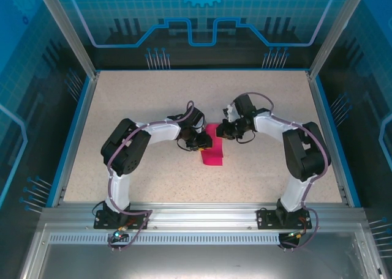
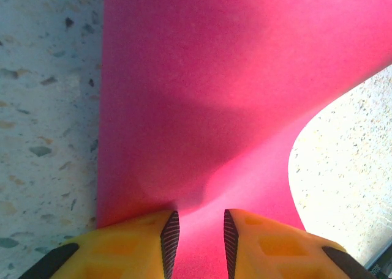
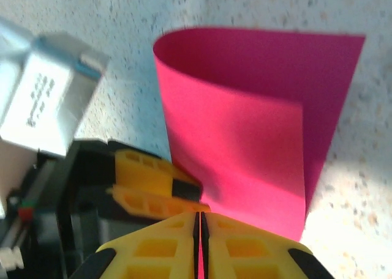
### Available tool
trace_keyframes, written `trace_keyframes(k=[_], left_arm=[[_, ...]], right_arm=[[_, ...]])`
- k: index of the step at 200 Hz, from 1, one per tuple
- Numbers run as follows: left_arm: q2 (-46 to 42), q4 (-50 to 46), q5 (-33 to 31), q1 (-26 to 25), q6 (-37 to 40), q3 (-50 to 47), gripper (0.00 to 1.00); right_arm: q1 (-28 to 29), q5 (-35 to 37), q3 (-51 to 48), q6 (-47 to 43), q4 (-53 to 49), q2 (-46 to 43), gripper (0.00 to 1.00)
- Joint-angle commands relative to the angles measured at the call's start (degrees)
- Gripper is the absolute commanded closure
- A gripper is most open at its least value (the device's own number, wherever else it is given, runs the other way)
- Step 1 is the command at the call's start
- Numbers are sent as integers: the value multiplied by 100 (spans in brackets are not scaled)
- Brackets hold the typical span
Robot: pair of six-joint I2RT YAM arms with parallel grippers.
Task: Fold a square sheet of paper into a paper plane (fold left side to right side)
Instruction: Hold the square sheet of paper at the center of the table, then first fold the square sheet of paper in half at the center of the table.
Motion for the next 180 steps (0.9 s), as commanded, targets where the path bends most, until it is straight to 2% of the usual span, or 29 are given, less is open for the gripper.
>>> trace_keyframes(k=[1, 43, 107, 180], left_arm=[[264, -136, -162, -126, 50, -205, 68], [268, -110, -159, -138, 72, -199, 68], [128, -59, -124, -135, 177, -322, 66], [-611, 552, 231, -136, 244, -1431, 66]], right_arm=[[22, -12, 257, 214, 115, 419, 88], [141, 5, 544, 183, 81, 943, 88], [146, 874, 481, 140, -473, 1354, 89], [106, 1120, 216, 173, -546, 1421, 89]])
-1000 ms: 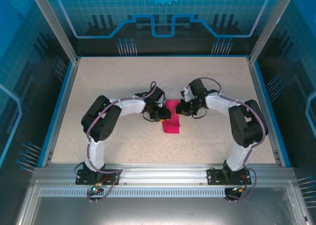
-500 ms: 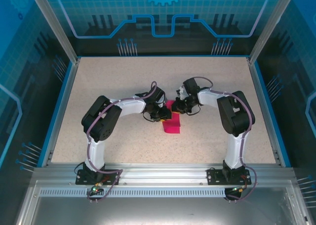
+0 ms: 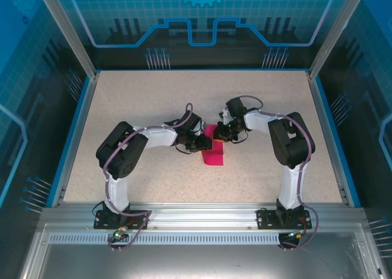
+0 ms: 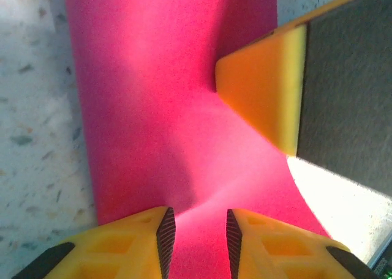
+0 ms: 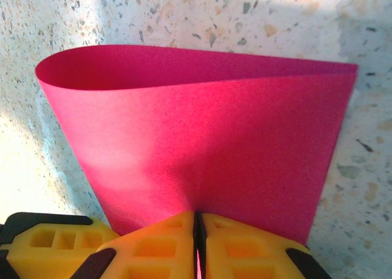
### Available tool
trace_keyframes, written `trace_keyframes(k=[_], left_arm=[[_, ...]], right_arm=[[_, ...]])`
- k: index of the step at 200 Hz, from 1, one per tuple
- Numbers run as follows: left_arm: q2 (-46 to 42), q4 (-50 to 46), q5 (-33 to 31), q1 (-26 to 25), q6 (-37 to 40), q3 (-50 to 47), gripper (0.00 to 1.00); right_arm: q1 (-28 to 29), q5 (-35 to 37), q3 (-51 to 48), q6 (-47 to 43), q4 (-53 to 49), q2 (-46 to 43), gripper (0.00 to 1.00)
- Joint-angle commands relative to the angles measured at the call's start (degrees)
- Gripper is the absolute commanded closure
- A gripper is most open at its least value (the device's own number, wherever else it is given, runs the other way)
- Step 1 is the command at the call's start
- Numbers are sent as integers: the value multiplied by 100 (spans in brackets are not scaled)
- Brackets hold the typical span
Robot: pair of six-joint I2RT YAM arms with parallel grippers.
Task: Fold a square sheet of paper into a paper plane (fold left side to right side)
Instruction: First fold the square sheet of paper in half at the center of the table.
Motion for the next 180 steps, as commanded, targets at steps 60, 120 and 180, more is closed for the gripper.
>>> trace_keyframes(k=[60, 120, 180], left_arm=[[-1048, 46, 580, -66, 103, -1329, 64], [-1360, 231, 589, 217, 38, -1023, 64], [-296, 547, 1006, 105, -10, -245, 65]], right_arm=[[-12, 634, -311, 64, -445, 315, 89], [14, 582, -320, 74, -419, 284, 89], [34, 573, -316, 84, -427, 274, 89]])
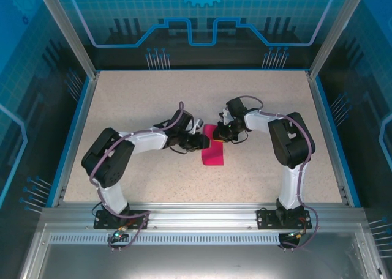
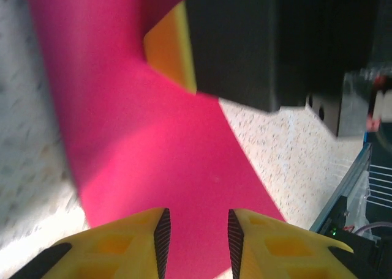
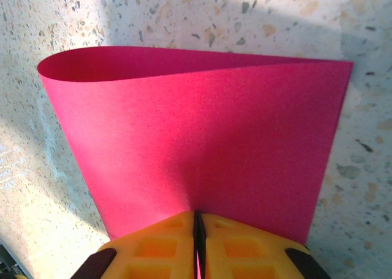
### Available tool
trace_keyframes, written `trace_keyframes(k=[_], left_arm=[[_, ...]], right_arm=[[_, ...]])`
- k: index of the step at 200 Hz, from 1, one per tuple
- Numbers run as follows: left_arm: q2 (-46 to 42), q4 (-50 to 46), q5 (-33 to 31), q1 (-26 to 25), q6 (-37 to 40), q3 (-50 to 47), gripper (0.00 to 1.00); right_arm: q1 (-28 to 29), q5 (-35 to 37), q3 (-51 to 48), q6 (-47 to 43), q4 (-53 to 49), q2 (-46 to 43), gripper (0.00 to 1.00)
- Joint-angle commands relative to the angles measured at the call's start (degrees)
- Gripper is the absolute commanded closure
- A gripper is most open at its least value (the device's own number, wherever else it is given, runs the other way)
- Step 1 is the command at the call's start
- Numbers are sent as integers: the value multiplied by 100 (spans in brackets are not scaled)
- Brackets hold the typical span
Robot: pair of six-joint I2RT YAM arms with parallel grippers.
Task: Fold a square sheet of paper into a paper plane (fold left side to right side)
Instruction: First fold the square sheet of paper in half at the center of the table.
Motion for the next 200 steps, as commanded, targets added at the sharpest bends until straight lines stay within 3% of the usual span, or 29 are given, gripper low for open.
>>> trace_keyframes(k=[1, 59, 200], left_arm=[[445, 87, 309, -95, 5, 250, 65], [794, 58, 236, -256, 78, 171, 66], [111, 186, 45, -814, 151, -968, 66]], right_arm=[[40, 606, -281, 60, -489, 272, 89], [61, 628, -274, 59, -524, 242, 89], [61, 743, -252, 55, -629, 263, 89]])
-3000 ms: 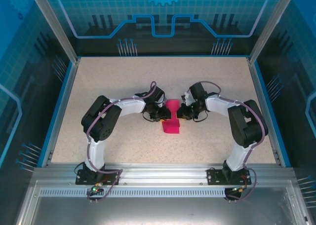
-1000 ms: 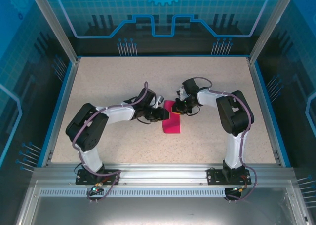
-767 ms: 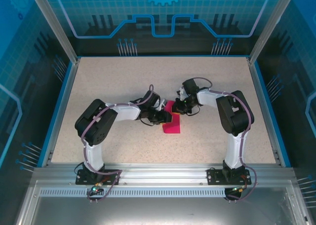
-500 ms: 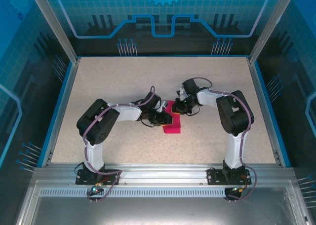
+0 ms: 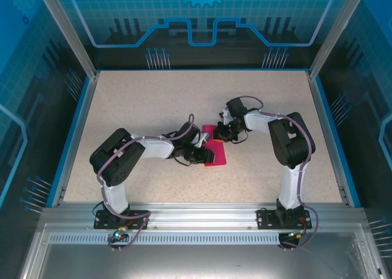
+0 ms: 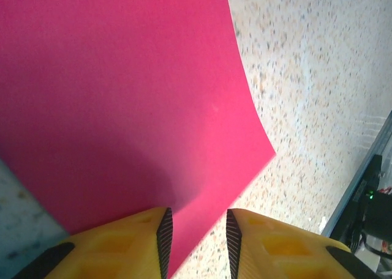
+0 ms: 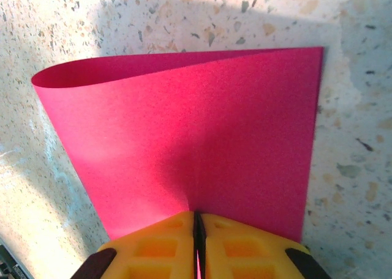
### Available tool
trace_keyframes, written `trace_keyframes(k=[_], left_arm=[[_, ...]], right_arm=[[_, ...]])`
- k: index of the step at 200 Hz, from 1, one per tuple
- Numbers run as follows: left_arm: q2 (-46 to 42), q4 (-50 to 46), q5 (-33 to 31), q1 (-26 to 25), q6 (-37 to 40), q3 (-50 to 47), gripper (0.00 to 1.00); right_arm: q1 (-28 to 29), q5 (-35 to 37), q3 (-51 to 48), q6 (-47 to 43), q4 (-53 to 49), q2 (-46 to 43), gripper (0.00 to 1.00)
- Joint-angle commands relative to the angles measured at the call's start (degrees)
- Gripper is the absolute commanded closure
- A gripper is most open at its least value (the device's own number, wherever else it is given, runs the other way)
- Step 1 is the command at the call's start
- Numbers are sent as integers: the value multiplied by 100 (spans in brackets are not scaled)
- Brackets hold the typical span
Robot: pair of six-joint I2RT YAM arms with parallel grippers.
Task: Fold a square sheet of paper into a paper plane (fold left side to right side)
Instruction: First fold the square sheet of paper in half at the center of the table.
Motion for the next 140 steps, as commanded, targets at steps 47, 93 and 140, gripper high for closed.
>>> trace_keyframes(k=[47, 93, 140], left_arm=[[-191, 46, -16, -329, -276, -745, 66], [-803, -302, -49, -314, -111, -581, 65], [-815, -512, 49, 37, 50, 39, 62]], right_arm=[[53, 723, -265, 33, -603, 275, 89], [58, 695, -282, 16, -589, 244, 89], [68, 645, -291, 29, -559, 203, 89]])
